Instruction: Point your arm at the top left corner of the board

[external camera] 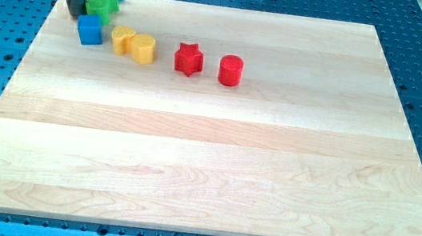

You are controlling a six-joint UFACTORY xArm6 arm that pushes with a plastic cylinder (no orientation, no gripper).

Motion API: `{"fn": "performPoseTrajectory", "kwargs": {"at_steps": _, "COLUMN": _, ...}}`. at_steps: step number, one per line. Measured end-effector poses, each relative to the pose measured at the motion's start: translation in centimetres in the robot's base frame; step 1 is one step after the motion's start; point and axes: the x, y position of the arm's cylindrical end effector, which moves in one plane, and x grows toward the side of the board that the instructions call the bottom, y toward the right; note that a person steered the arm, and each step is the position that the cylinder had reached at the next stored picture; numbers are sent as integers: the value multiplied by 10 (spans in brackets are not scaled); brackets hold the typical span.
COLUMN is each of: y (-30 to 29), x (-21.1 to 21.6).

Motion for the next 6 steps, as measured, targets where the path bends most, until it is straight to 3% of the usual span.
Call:
{"fn": "performPoseTrajectory", "kwargs": {"at_steps": 5, "y": -18, "x": -15}}
{"fn": "performPoseTrajectory", "kwargs": {"at_steps": 6, "y": -28, "x": -38}}
